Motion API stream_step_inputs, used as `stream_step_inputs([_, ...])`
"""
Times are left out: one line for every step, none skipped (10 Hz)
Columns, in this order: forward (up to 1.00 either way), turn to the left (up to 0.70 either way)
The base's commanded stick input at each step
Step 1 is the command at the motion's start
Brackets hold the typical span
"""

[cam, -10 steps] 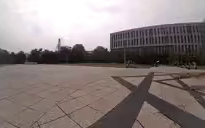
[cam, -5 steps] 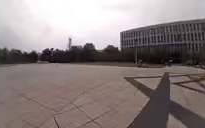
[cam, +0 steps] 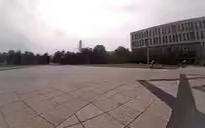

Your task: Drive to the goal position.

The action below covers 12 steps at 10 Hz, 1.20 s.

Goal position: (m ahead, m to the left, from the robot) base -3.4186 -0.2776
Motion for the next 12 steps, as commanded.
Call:
stream_step_inputs([1.0,0.28])
stream_step_inputs([1.0,0.17])
stream_step_inputs([1.0,0.04])
stream_step_inputs([1.0,0.0])
stream_step_inputs([1.0,0.0])
stream_step_inputs([1.0,0.0])
stream_step_inputs([1.0,0.0])
stream_step_inputs([1.0,0.0])
stream_step_inputs([1.0,0.0])
stream_step_inputs([1.0,0.0])
stream_step_inputs([1.0,0.0])
stream_step_inputs([1.0,0.0])
